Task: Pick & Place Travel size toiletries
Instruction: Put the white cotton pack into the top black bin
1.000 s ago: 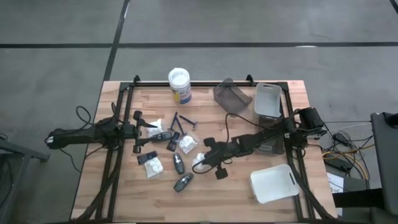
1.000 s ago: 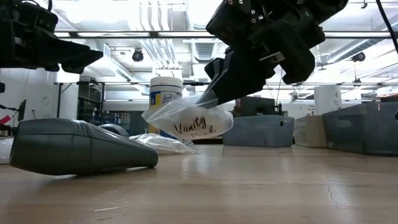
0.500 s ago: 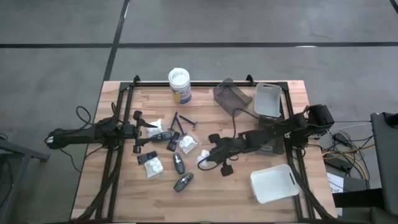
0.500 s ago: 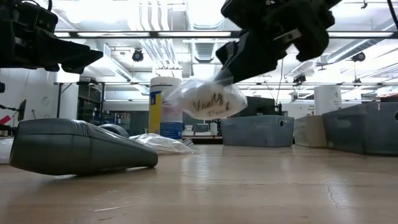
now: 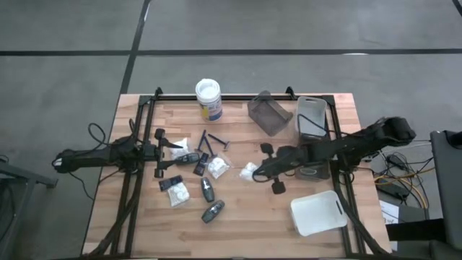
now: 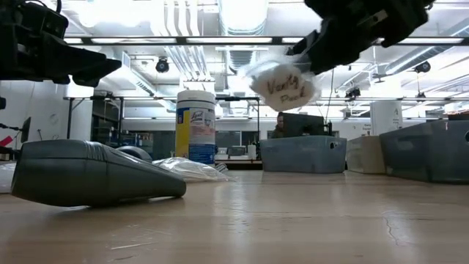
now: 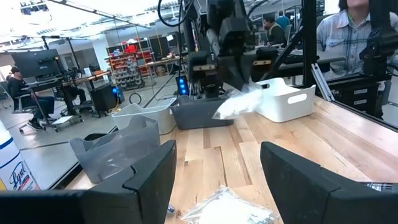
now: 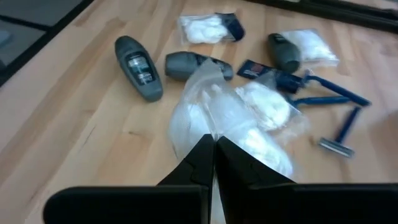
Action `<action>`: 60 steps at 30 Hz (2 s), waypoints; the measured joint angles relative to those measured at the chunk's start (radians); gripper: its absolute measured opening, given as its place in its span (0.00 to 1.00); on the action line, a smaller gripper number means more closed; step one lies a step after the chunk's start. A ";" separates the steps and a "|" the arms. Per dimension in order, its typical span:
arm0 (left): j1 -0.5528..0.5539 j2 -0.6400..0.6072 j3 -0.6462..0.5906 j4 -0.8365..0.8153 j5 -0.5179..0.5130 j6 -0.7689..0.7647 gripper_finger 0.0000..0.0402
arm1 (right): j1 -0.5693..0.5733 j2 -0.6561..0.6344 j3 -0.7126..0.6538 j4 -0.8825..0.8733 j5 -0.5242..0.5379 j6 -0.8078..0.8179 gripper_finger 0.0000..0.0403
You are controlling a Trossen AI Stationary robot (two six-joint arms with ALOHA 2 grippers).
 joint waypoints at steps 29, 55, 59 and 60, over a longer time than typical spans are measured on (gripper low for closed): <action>0.000 0.003 0.000 0.002 0.000 0.000 0.59 | -0.144 -0.397 -0.227 0.003 0.421 0.132 0.02; 0.000 0.003 0.000 0.002 0.000 0.000 0.59 | -0.565 -0.395 -0.216 0.134 0.409 0.131 0.02; 0.000 0.003 0.000 0.003 0.000 0.000 0.59 | -0.579 -0.394 -0.216 0.137 0.409 0.128 0.02; 0.000 0.003 0.000 0.002 0.000 0.000 0.59 | -0.581 -0.386 -0.216 0.149 0.409 0.126 0.02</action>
